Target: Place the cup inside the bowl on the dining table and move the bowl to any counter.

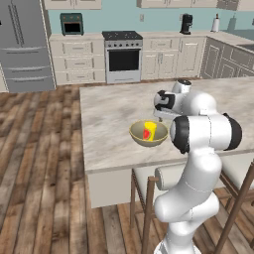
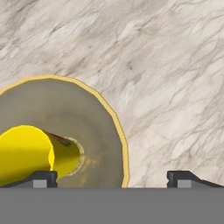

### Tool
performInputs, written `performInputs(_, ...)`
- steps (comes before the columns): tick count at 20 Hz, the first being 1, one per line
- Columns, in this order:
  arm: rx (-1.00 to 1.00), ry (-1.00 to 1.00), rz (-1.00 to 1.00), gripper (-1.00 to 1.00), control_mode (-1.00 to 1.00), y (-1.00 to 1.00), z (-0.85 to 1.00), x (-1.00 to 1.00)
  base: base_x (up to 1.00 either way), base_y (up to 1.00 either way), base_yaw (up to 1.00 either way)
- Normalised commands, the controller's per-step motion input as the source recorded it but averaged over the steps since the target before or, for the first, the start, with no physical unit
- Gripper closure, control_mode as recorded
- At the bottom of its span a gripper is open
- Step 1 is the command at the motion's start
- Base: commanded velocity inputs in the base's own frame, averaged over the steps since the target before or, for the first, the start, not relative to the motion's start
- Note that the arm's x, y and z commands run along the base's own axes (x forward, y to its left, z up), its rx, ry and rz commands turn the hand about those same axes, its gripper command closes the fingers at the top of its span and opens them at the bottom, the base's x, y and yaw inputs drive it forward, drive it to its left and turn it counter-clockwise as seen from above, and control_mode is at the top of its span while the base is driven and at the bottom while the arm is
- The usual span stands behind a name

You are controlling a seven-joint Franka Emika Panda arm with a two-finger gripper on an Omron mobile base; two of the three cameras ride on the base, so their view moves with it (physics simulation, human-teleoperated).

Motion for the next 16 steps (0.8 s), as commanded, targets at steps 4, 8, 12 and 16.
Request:
performInputs(4, 0.02, -0.02, 0.0, -1.0, -1.0, -0.04, 0.0, 0.0, 0.0, 0.0, 0.0)
performInputs(8, 0.04, 0.0, 0.0, -1.0, -1.0, 0.0, 0.0, 0.0, 0.0, 0.0, 0.0)
performInputs(12, 0.12, -0.01, 0.0, -1.0, -1.0, 0.0, 0.0, 0.0, 0.0, 0.0, 0.0)
performInputs(16, 0.1, 0.0, 0.0, -1.0, -1.0, 0.0, 0.0, 0.0, 0.0, 0.0, 0.0)
